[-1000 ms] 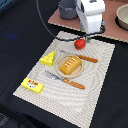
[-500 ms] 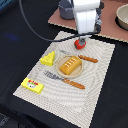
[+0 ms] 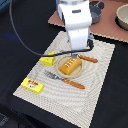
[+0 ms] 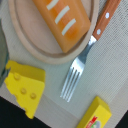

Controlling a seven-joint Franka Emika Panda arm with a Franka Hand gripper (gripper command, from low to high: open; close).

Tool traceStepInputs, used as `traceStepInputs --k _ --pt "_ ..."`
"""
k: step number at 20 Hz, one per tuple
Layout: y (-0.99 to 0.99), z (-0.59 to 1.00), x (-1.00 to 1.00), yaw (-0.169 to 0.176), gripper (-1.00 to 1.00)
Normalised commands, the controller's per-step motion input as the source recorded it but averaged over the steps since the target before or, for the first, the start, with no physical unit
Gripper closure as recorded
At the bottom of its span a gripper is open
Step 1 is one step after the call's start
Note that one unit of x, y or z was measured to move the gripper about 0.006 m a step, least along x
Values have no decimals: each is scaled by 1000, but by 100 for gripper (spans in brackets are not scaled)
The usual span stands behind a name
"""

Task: Interact with the objects in diverse but meaningful ways.

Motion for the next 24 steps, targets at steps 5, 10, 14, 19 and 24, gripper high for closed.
traceStepInputs --k 5,10,14,19,24 --pt "-53 0 393 36 -100" --pt "7 -115 434 8 -100" --pt "6 -171 432 14 -100" --pt "0 -182 385 3 -100" --pt "10 -191 191 10 -100"
